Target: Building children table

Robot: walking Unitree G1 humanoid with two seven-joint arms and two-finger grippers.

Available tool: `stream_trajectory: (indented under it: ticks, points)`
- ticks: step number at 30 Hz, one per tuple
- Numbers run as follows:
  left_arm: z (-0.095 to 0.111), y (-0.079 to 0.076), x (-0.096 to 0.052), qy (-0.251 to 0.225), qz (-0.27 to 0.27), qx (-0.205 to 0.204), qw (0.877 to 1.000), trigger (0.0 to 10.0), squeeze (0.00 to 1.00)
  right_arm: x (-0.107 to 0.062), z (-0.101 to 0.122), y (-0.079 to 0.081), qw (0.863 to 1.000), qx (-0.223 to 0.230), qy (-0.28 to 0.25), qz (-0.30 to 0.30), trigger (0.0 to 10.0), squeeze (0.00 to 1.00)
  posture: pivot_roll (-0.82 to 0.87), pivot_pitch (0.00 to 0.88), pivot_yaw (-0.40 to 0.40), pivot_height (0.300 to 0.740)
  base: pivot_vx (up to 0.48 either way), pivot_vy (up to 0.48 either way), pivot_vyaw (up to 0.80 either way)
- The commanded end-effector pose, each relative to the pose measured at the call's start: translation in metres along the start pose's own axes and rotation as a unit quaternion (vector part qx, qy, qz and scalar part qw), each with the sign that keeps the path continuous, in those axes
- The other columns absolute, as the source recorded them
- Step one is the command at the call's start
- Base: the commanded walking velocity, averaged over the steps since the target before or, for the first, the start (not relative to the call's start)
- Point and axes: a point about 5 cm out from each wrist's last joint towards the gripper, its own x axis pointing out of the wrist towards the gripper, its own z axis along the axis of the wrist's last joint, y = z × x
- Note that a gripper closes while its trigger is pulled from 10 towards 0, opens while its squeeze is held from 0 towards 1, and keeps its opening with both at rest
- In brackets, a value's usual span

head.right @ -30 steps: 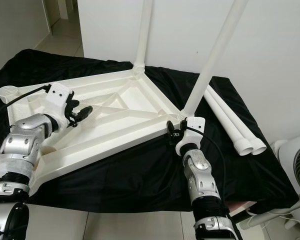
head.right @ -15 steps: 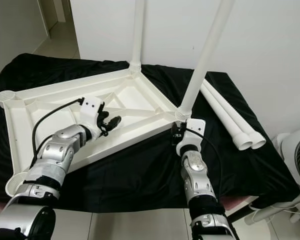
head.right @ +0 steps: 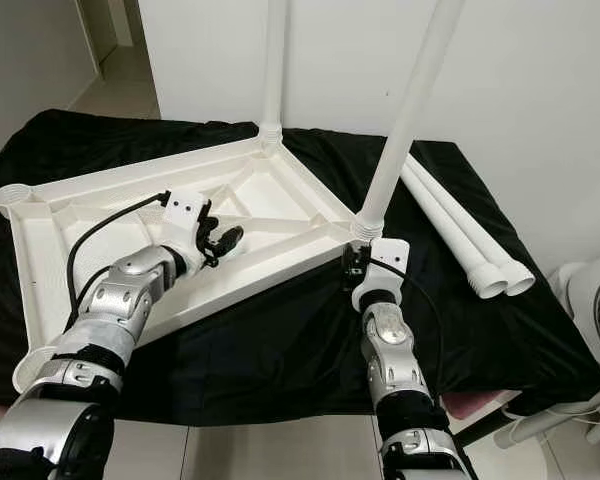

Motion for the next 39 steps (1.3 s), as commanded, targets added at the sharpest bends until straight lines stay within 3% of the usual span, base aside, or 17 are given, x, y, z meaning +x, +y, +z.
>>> stream_trajectory:
  ticks: [1,11,14,22,32,39]
  points:
    - [-0.001,0.004,-0.003,-0.010,0.058,0.016,0.998,10.0,0.00,0.000,0.005,-0.001,1.000,-0.004,-0.016,0.000,10.0,0.00,0.03,0.000,-0.061,0.740,0.000,0.000,0.00]
    - [-0.002,0.013,-0.013,-0.035,0.060,0.034,0.997,10.0,0.00,-0.002,0.007,-0.004,0.999,0.006,-0.031,-0.008,10.0,0.00,0.05,0.000,-0.093,0.740,0.000,0.000,0.00]
    - [0.002,0.005,-0.013,-0.060,0.057,0.009,0.997,10.0,0.00,0.001,0.009,-0.002,0.999,0.001,-0.032,0.002,10.0,0.00,0.05,0.000,-0.110,0.740,0.000,0.000,0.00]
    - [-0.007,-0.010,-0.011,-0.057,0.043,-0.016,0.997,10.0,0.00,0.000,0.008,-0.001,1.000,-0.001,-0.031,0.005,10.0,0.00,0.04,0.000,-0.097,0.740,0.000,0.000,0.00]
    - [-0.004,0.000,-0.014,-0.058,0.049,-0.004,0.997,10.0,0.00,-0.002,0.004,0.003,1.000,0.002,-0.027,0.008,10.0,0.00,0.05,0.000,-0.099,0.740,0.000,0.000,0.00]
    - [-0.005,-0.003,-0.013,-0.058,0.040,-0.003,0.998,10.0,0.00,-0.001,0.005,0.004,1.000,0.001,-0.029,0.008,10.0,0.00,0.03,0.000,-0.077,0.740,0.000,0.000,0.00]
